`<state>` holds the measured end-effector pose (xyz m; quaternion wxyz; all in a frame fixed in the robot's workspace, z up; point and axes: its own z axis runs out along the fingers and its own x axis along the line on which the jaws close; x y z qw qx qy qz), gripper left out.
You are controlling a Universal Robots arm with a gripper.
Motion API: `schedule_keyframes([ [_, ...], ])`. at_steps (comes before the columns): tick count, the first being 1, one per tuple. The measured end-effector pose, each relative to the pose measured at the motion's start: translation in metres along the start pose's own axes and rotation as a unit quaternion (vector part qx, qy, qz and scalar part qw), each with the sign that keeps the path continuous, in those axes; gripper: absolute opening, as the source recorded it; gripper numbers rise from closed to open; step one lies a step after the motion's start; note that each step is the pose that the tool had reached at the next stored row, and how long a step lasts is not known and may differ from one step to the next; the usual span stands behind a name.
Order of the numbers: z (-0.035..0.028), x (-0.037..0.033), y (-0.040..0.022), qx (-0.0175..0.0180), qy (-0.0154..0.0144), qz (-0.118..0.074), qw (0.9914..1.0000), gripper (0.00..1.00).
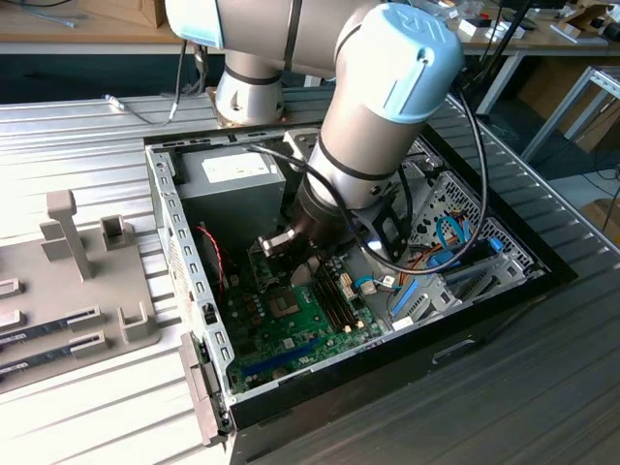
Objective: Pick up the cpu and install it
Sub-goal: 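Close the cpu cover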
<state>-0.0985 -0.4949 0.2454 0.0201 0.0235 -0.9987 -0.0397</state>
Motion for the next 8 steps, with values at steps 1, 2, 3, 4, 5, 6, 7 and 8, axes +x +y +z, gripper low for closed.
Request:
schedule_keyframes([
  [1, 0.0038, 0.0019, -0.0002, 0.0, -0.0001, 0.002, 1.0, 0.47],
  [2, 0.0061, 0.0027, -0.0004, -0.0001, -0.0003, 0.004, 0.99999, 0.47],
  [3, 0.0078, 0.0031, -0.0005, -0.0002, -0.0005, 0.006, 0.99998, 0.47],
  [4, 0.0105, 0.0037, -0.0006, -0.0004, -0.0007, 0.009, 0.99996, 0.47],
  [5, 0.0122, 0.0044, -0.0007, -0.0004, -0.0008, 0.01, 0.99995, 0.47],
  [6, 0.0149, 0.0061, -0.0009, -0.0004, -0.0009, 0.011, 0.99994, 0.47],
  [7, 0.0168, 0.0073, -0.0011, -0.0004, -0.0009, 0.011, 0.99994, 0.47],
  [8, 0.0189, 0.0081, -0.0023, -0.0003, -0.0008, 0.011, 0.99994, 0.47],
])
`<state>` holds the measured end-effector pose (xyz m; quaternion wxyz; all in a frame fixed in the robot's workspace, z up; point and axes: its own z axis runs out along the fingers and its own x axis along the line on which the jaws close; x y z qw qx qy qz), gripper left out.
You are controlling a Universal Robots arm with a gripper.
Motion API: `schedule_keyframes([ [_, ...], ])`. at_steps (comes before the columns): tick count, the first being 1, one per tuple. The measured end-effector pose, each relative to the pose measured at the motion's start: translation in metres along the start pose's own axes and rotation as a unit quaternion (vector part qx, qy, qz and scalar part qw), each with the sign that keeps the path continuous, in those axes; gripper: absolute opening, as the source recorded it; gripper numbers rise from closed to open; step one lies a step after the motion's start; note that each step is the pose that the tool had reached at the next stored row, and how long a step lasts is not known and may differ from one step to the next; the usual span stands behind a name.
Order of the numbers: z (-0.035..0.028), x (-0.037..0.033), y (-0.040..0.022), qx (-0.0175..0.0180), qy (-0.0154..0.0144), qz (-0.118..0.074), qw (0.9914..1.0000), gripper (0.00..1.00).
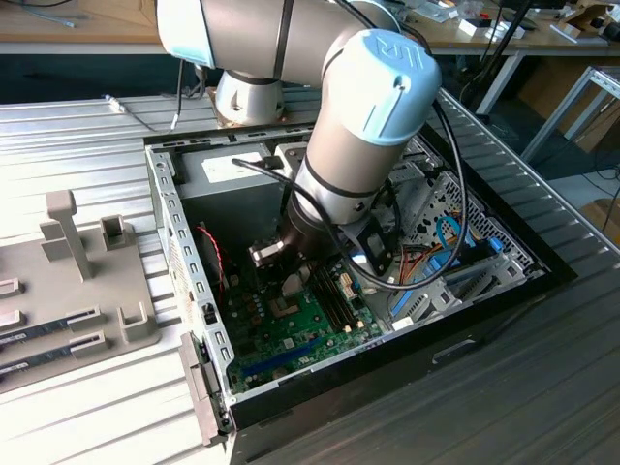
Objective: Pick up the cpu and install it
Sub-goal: 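Close the cpu cover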
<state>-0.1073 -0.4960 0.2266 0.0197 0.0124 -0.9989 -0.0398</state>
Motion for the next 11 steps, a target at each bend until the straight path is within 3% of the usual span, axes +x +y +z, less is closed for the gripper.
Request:
schedule_keyframes([
  [8, 0.0134, 0.0039, -0.0041, 0.0006, -0.0002, 0.002, 1.0, 0.47],
  [9, 0.0143, 0.0044, -0.0041, 0.0017, -0.0003, 0.002, 1.0, 0.47],
  [11, 0.0154, 0.0045, -0.0043, 0.0084, -0.0003, 0.003, 0.99996, 0.47],
])
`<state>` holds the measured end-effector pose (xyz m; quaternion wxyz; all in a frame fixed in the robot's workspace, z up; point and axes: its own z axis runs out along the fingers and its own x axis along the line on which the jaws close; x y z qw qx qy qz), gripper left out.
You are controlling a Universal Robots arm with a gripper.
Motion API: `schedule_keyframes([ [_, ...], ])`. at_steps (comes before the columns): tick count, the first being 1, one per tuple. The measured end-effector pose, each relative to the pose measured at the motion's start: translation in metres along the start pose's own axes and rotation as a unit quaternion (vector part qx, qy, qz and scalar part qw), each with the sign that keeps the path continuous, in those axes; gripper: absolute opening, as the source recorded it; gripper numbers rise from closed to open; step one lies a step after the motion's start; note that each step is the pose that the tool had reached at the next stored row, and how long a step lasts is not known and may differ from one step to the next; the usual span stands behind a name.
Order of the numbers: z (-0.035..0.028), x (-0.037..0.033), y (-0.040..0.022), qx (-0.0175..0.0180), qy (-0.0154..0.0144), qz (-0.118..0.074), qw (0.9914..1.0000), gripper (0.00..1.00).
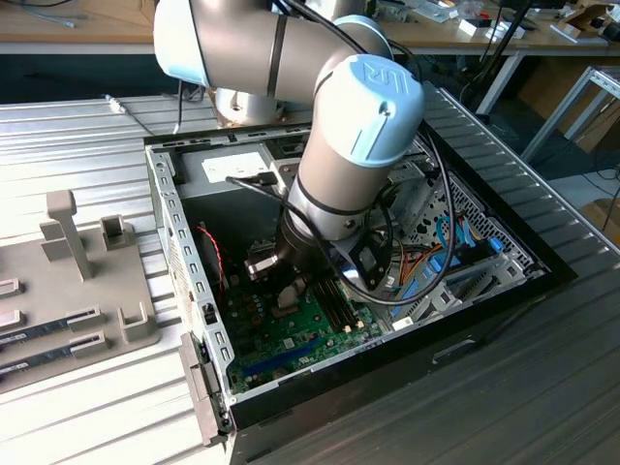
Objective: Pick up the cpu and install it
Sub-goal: 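Close the cpu cover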
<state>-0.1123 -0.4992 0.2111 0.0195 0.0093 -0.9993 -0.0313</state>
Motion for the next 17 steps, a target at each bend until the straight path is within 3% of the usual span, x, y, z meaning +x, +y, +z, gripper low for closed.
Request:
schedule_keyframes([
  [2, 0.0015, -0.0001, -0.0001, 0.0069, 0.0, 0.001, 0.99998, 0.47],
  [3, 0.002, -0.0001, -0.0002, 0.0077, 0.0001, 0.001, 0.99997, 0.47],
  [17, 0.0089, 0.0025, -0.0005, 0.0087, -0.0004, 0.009, 0.99992, 0.47],
])
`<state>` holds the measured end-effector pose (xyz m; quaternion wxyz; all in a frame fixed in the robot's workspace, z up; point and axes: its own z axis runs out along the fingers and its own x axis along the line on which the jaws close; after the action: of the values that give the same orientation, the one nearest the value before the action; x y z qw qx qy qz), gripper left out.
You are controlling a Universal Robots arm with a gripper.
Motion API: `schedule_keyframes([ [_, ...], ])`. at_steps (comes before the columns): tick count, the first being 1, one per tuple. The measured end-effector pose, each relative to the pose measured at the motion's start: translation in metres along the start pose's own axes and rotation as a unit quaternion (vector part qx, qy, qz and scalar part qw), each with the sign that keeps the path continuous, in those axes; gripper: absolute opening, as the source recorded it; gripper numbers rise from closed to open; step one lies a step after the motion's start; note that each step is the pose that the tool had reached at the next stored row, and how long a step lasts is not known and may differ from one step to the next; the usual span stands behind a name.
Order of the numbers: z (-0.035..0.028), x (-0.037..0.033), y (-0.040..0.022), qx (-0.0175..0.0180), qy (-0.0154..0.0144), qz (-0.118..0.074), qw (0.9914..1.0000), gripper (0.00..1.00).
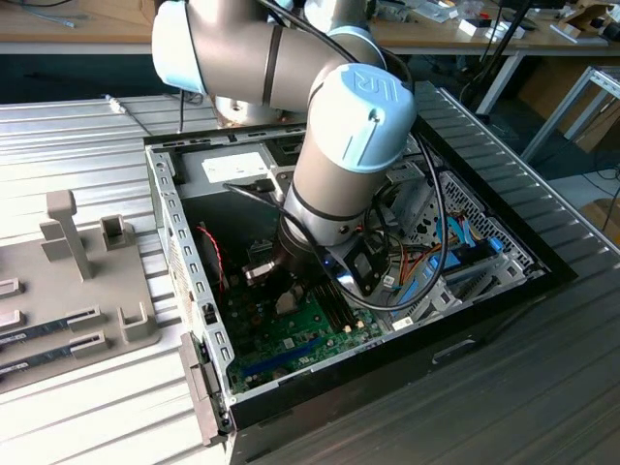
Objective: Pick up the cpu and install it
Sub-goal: 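Close the cpu cover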
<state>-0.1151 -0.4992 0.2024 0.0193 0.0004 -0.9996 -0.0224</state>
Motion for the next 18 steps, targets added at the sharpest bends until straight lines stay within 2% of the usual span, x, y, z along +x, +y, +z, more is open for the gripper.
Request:
schedule_keyframes([
  [3, 0.0048, -0.0001, -0.0004, 0.0003, 0.0001, 0.0, 1.0, 0.47],
  [6, 0.0059, -0.0001, -0.0003, 0.0001, 0.0, 0.0, 1.0, 0.47],
  [11, 0.0061, -0.0002, -0.0003, 0.0, 0.0, 0.0, 1.0, 0.47],
  [12, 0.0062, -0.0001, -0.0003, -0.0001, 0.0001, 0.0, 1.0, 0.48],
  [13, 0.0062, -0.0001, -0.0003, -0.0001, 0.0, 0.0, 1.0, 0.55],
  [16, 0.0062, -0.0001, -0.0003, 0.0001, 0.0, 0.0, 1.0, 0.55],
  [18, 0.0028, -0.0001, 0.0, -0.0005, -0.0003, 0.0, 1.0, 0.55],
])
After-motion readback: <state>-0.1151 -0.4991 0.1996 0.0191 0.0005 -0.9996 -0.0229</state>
